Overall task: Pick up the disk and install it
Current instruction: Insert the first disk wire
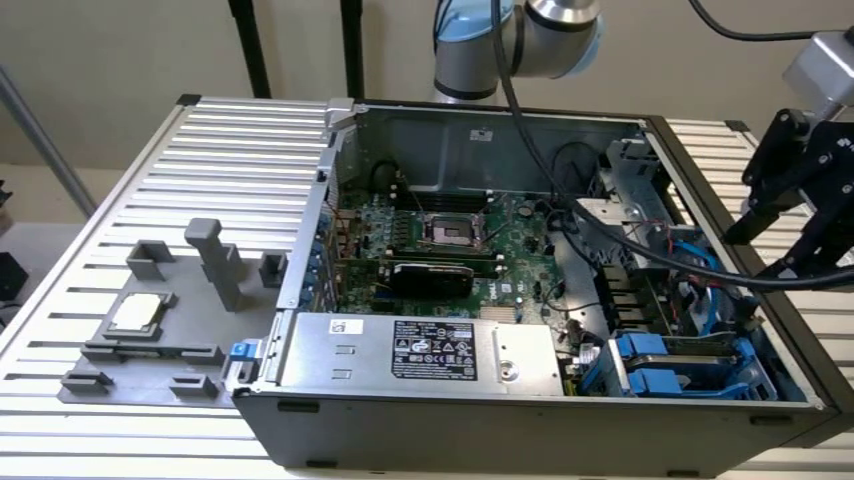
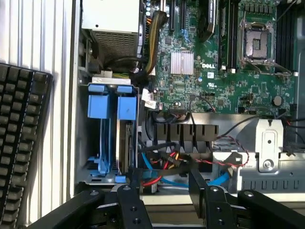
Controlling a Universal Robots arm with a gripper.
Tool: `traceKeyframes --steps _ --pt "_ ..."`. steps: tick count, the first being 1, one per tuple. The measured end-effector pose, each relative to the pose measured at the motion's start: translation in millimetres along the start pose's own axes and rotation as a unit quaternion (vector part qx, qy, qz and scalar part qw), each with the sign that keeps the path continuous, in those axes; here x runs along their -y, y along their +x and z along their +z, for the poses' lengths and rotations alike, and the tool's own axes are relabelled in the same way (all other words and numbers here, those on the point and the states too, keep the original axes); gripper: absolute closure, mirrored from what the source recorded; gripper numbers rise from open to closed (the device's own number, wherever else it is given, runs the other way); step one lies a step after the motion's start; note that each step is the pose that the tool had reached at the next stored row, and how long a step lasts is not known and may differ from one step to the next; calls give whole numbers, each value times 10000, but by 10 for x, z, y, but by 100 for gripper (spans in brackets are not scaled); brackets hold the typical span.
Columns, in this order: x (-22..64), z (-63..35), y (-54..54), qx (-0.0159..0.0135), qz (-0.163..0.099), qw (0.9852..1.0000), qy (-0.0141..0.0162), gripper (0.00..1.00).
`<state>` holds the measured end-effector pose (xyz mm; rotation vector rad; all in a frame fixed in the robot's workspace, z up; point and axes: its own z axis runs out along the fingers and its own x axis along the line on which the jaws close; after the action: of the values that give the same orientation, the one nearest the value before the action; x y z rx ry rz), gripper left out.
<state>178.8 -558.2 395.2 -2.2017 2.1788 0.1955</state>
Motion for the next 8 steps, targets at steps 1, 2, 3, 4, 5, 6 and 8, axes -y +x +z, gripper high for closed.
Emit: traceKeyframes --steps 1,2,3,4,5,6,8 --pt "45 -4 1 14 -1 10000 -3 49" --pt "85 -7 5 18 0 10000 -9 49" --pt "118 -11 16 19 1 10000 -20 49" --pt "140 -14 33 20 3 10000 -34 49" --pt "157 -16 58 22 5 10000 -49 49" --pt "167 -18 89 24 6 10000 -64 49" --pt "179 -17 163 28 9 10000 -93 49"
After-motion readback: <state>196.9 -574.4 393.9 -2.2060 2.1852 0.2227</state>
